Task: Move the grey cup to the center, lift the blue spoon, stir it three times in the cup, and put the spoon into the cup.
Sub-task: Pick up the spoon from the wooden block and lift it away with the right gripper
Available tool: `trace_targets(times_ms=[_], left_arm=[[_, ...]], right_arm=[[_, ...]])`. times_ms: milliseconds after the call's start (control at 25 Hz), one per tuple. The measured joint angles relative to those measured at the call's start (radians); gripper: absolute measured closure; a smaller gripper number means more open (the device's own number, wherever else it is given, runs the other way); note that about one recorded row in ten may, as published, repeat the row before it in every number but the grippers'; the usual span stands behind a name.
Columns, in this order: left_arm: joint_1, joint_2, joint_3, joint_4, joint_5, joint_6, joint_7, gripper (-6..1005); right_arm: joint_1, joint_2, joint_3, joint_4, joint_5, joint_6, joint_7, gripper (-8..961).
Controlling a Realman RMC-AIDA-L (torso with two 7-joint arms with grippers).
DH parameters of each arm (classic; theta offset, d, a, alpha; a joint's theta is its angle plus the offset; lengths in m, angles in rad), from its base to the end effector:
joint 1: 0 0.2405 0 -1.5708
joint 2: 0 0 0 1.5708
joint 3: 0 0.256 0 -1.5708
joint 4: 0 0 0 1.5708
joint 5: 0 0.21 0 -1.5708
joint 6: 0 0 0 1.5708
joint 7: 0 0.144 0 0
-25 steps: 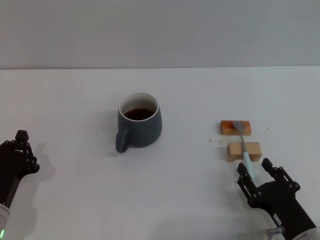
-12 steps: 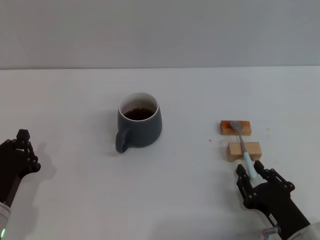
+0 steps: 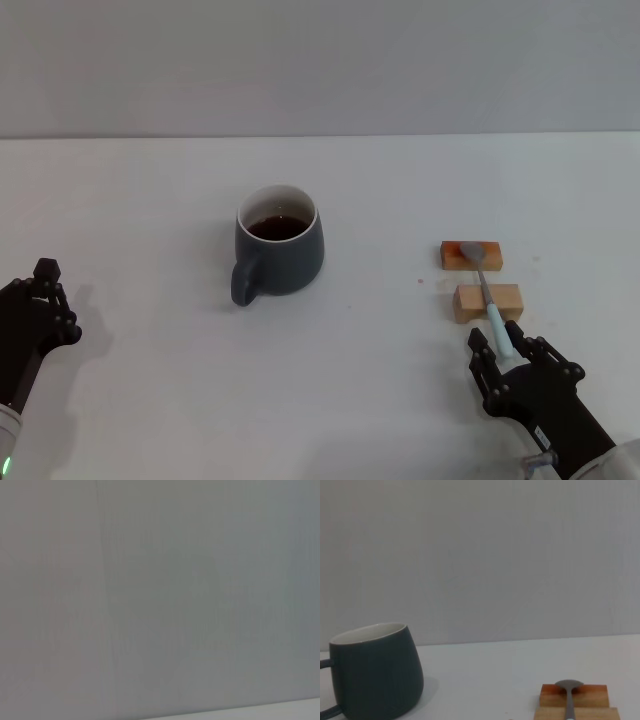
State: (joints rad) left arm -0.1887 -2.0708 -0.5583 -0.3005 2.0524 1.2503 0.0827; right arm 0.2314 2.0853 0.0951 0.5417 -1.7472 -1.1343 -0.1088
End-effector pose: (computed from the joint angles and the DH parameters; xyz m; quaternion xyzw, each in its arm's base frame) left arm -0.3579 0.2463 -0.0352 -0.6942 -0.2336 -0.2382 0.6378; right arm 0.3007 0.2178 -0.1213 -0.7645 0.3180 0.2711 0.4909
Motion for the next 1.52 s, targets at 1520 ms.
trace_targets(times_ms=[1520], left_arm=[[0.005,0.000,0.003,0.001,0.000,0.000,0.000,1001]], right_arm=[[-0.003,-0.001,0.002,0.003,0.004,-0.004,0.000,626]])
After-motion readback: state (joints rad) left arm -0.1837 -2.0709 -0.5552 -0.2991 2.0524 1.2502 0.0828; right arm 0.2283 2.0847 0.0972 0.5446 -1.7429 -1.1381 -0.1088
